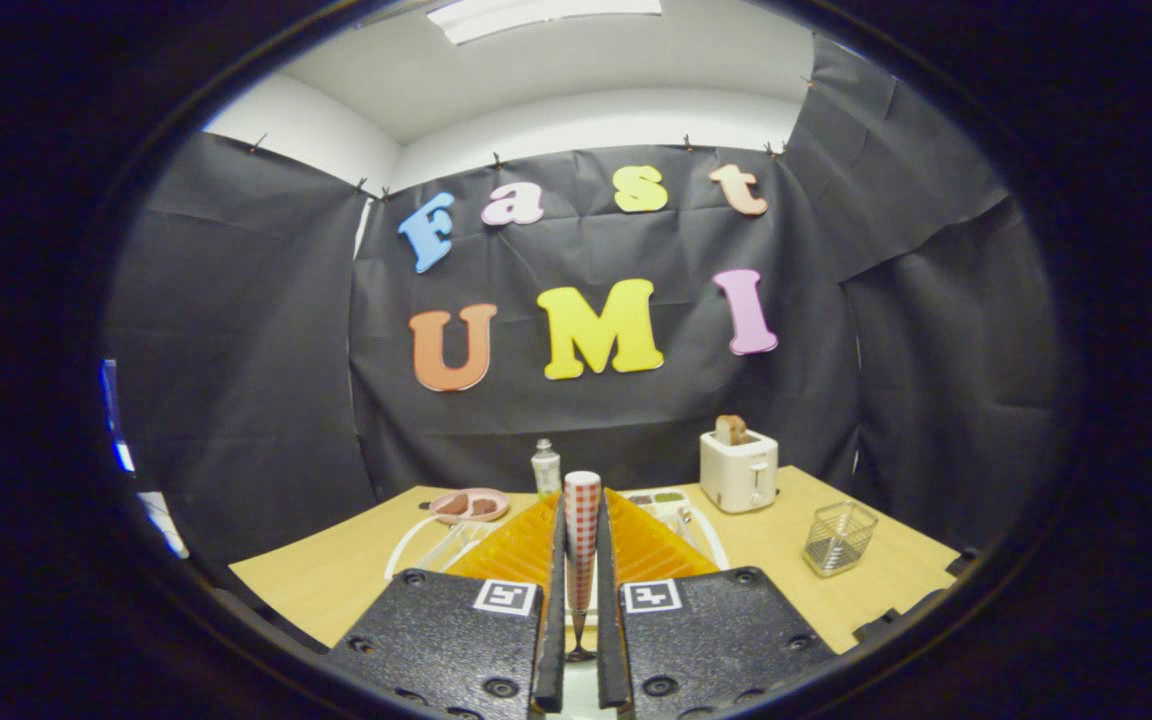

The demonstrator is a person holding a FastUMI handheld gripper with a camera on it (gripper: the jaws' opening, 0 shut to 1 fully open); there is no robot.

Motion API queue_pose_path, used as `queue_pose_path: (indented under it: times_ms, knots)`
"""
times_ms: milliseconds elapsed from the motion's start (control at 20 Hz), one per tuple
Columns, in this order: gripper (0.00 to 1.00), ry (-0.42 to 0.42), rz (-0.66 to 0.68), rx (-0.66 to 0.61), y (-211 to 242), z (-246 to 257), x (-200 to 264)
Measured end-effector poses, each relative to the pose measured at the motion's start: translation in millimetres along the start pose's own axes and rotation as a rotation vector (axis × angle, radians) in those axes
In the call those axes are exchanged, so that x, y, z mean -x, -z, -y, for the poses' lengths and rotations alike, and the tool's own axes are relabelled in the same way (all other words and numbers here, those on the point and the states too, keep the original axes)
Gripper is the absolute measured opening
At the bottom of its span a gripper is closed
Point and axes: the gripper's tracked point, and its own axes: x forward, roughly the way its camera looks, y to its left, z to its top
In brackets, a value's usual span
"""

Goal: Take the plate from the dish rack, then take the spoon from the basket and place it into the plate.

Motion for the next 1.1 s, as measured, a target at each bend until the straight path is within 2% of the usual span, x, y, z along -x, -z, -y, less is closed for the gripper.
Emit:
queue_pose_path:
  times_ms: [250,350,500,750,1100]
  knots:
    - [0.18,0.051,-0.066,-0.004,52.9,0.7,5.9]
    - [0.18,0.087,-0.056,0.001,59.7,8.7,5.5]
    - [0.18,0.081,-0.030,-0.012,64.4,4.6,3.4]
    - [0.20,0.093,-0.090,0.005,94.5,12.9,-4.5]
    - [0.25,0.148,-0.082,0.031,98.8,37.6,-4.2]
